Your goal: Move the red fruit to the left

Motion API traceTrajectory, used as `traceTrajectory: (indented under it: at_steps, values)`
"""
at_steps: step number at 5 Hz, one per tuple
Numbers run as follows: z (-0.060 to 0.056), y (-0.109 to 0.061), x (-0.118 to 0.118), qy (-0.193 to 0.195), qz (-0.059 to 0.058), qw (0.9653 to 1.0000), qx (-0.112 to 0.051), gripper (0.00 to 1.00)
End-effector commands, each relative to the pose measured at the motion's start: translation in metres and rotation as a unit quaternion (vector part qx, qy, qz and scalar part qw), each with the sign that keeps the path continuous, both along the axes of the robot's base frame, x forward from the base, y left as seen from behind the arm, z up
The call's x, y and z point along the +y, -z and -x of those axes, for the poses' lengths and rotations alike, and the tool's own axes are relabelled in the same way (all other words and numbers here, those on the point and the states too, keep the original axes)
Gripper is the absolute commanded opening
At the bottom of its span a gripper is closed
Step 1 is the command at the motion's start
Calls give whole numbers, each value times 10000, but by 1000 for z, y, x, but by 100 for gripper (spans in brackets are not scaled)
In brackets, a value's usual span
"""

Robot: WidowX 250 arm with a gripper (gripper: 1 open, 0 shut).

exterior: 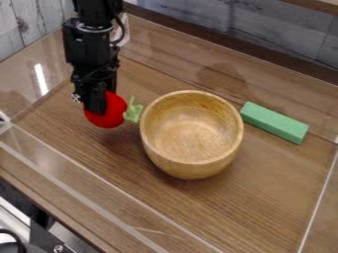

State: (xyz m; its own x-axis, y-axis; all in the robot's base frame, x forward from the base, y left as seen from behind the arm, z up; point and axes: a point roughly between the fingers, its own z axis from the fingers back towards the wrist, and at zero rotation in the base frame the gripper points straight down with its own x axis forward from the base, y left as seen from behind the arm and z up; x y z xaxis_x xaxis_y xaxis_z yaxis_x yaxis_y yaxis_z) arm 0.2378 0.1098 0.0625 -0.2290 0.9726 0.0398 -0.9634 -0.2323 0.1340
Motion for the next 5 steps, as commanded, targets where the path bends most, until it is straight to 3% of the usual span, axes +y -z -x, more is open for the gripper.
traceTrajectory:
  at_steps: [1, 2, 3, 4, 5]
  values:
    - [-14, -33, 16, -133, 84, 9996, -236, 0]
    - [-28, -55, 39, -381, 183, 9987, -272, 0]
    - [-39, -62, 69, -642, 140, 9974, -310, 0]
    - [-45, -59, 98, -639, 126, 9975, -283, 0]
    - [-45, -54, 107, -714, 188, 9969, -262, 0]
